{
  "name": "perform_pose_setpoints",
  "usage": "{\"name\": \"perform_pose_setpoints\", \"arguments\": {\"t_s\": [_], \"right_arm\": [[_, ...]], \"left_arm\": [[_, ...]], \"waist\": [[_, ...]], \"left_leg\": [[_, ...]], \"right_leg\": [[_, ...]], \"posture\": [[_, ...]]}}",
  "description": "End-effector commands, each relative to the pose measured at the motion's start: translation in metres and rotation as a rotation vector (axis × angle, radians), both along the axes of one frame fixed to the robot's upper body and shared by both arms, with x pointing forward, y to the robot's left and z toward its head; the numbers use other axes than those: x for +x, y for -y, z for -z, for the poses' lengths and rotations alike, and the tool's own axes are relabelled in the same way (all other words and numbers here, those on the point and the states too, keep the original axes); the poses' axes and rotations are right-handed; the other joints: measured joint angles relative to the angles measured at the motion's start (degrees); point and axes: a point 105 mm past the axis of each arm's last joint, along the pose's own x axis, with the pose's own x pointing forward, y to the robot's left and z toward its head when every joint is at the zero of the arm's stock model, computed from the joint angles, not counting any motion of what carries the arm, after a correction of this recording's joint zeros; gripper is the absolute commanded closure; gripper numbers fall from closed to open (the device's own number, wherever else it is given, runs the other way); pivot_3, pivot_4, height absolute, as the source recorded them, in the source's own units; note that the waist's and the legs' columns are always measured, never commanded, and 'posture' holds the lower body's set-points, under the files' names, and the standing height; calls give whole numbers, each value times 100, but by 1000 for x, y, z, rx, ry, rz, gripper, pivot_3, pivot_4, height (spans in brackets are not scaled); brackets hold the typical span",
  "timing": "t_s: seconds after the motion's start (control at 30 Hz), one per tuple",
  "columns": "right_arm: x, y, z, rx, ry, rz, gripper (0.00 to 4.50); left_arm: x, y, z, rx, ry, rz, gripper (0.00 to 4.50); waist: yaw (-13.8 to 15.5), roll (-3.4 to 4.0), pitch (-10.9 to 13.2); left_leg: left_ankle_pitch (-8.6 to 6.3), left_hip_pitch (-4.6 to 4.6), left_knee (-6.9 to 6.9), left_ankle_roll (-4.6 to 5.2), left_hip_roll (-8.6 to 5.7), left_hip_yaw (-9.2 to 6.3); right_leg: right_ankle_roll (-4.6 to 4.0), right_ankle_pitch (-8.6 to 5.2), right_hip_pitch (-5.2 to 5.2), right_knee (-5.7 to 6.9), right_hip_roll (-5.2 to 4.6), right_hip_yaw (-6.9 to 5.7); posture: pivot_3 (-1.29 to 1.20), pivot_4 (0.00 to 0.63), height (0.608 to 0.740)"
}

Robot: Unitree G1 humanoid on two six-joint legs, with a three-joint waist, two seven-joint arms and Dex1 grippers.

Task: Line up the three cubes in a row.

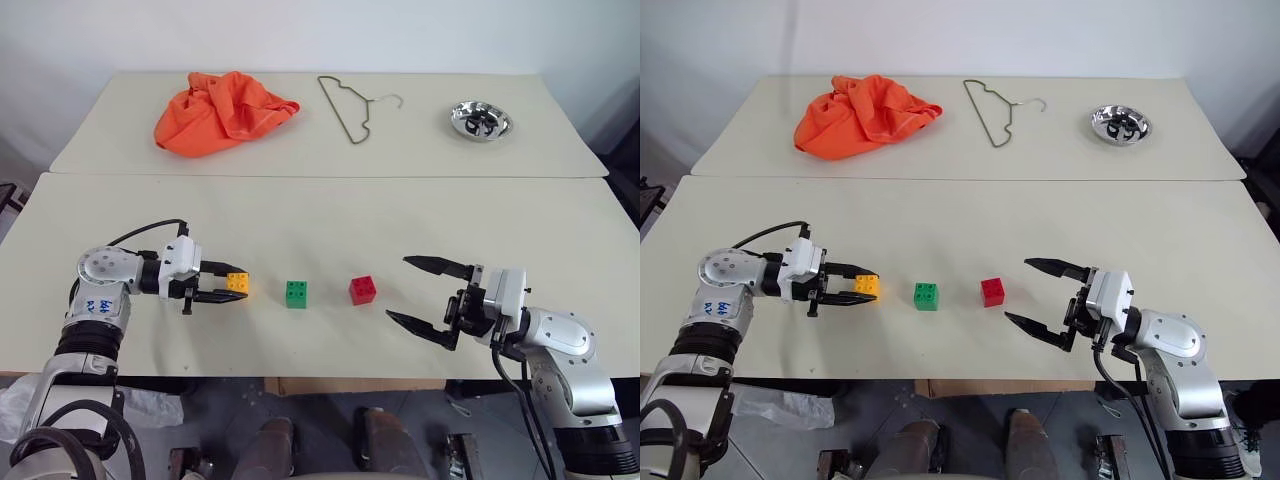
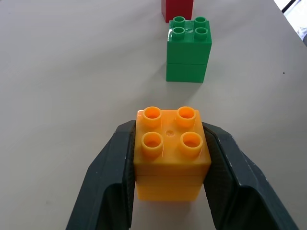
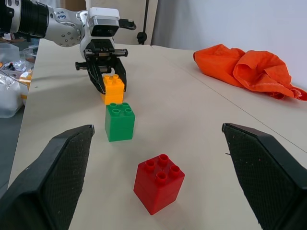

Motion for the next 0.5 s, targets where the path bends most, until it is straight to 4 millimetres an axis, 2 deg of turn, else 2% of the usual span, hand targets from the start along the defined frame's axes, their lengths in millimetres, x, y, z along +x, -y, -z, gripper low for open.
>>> {"name": "perform_pose_setpoints", "arguments": {"t_s": [0.03, 0.27, 0.4, 0.5], "right_arm": [[-2, -2, -8, -5, 33, -29, 0], [2, -3, -10, -21, 28, -98, 0], [4, -3, -21, -30, -3, -195, 0], [3, 0, -22, -125, -32, -281, 0]], "left_arm": [[-14, 0, 3, 30, -55, 103, 2006], [-16, -24, -14, -24, 36, -48, 12], [-38, -46, -28, -31, 51, -110, 12], [-57, -59, -35, -6, 58, -158, 12]], "waist": [[0, 0, 0], [-39, -2, 1], [-68, -2, 2], [-53, 0, 2]], "left_leg": [[0, 0, 0, 1, 0, 0], [-1, 0, -1, -1, 9, 1], [-1, 0, -5, -2, 16, 2], [-3, -1, -7, -1, 18, 0]], "right_leg": [[0, 0, 0, 0, 0, 0], [0, 0, -2, -1, 2, 10], [-1, -1, -4, -2, 1, 35], [-3, -2, -2, -13, -4, 45]], "posture": [[0, 150, 740], [0, 150, 740], [0, 150, 740], [0, 150, 740]]}}
